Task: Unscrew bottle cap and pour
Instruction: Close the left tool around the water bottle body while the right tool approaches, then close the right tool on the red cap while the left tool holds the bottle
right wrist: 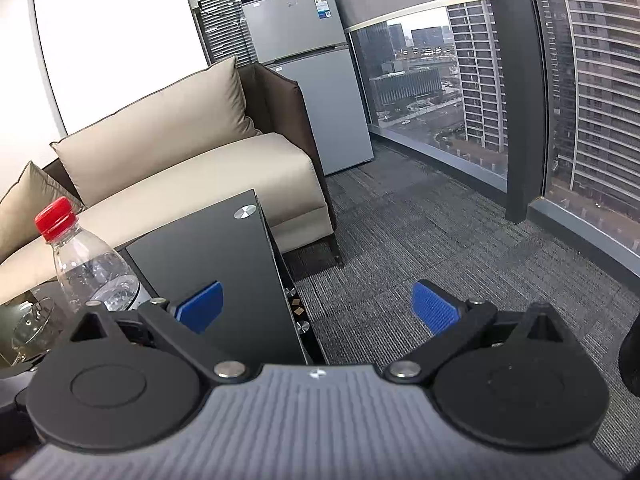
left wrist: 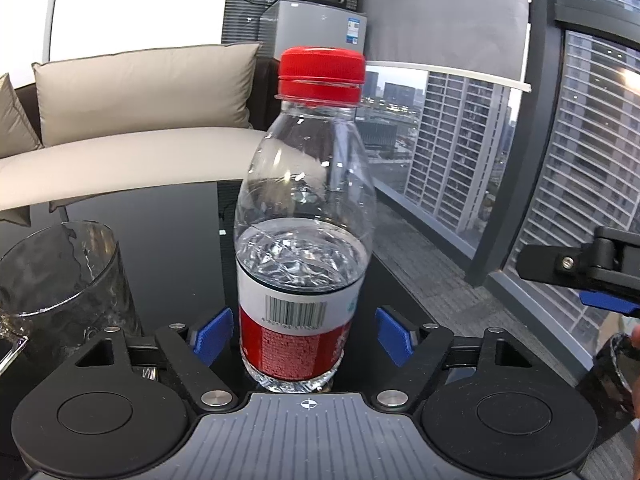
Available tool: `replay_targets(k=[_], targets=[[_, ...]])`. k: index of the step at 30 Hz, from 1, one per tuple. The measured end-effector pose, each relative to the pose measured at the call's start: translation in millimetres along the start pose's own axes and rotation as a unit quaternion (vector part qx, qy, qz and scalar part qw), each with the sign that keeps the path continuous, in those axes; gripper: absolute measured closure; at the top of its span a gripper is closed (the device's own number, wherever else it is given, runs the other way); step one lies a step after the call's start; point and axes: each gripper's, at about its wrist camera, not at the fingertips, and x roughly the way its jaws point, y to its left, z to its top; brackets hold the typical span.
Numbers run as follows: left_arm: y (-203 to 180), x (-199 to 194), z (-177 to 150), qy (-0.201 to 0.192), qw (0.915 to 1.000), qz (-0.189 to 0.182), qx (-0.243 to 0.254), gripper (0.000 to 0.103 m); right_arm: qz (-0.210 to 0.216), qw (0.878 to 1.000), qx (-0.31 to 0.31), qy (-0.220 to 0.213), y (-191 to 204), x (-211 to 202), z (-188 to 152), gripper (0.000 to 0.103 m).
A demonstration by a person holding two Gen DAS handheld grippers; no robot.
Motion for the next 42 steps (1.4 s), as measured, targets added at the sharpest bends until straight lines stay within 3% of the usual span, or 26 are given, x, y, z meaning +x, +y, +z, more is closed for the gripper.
replay_targets(k=[6,23,30,38,42], targets=[[2,4,-1,0.006,0.9999,0.0,0.009,0.045,0.008,1.0,0.002,-0.003,1,0,-1,0.0],[12,-14,-10,0.016,0.9983,-0.039,0.041,0.047,0.037,0.999,0.001,-0.008,7,-7,-2,0.0],[11,-25,-15,0.029,0.9978,-0.043,0.042,0.047,0.089,0.996,-0.014,-0.027,21,-21,-3,0.0],[18,-46,-29,0.036,0.9969,-0.049,0.05,0.047,0.119,0.99,-0.056,-0.043,53,-46,3,0.0],[23,-56,-35,0.037,0.9966,-0.053,0.052,0.047,0.161,0.984,-0.062,-0.04,63,-57,3,0.0]])
